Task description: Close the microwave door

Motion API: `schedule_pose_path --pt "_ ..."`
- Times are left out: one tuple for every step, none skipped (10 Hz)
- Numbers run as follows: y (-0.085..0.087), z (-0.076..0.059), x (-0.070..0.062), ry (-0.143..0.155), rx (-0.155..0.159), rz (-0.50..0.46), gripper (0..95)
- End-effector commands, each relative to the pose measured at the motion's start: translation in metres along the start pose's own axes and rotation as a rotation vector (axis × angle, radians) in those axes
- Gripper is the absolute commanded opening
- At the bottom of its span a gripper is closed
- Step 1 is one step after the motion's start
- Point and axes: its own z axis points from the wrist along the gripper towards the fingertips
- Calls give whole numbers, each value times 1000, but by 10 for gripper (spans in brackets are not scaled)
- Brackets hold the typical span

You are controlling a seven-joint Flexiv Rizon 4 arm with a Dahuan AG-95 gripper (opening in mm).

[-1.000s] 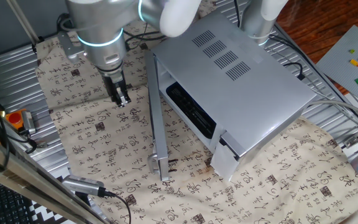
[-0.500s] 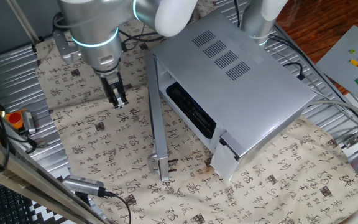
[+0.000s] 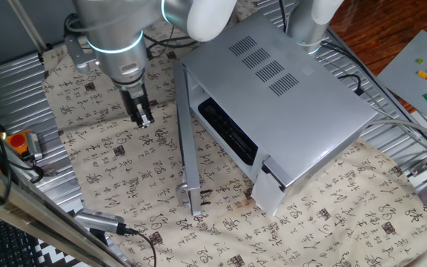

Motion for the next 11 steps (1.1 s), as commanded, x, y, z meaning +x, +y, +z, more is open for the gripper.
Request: schedule_pose_path --pt "-1 -1 2 2 -5 36 0" --pt "-1 -1 2 1 -11 24 0" --pt "-1 -1 2 0 -29 21 0" --pt "-1 -1 2 1 -39 19 0" --pt "-1 -1 2 0 -57 8 0" --pt "-1 -1 2 7 -61 7 0" --pt "-1 -1 2 13 -65 13 0" --pt "4 -2 1 17 -64 15 0" --pt "17 -7 -1 23 -62 19 0" --pt "26 -11 -2 30 -65 26 0" --pt "40 -19 -1 40 -63 35 0"
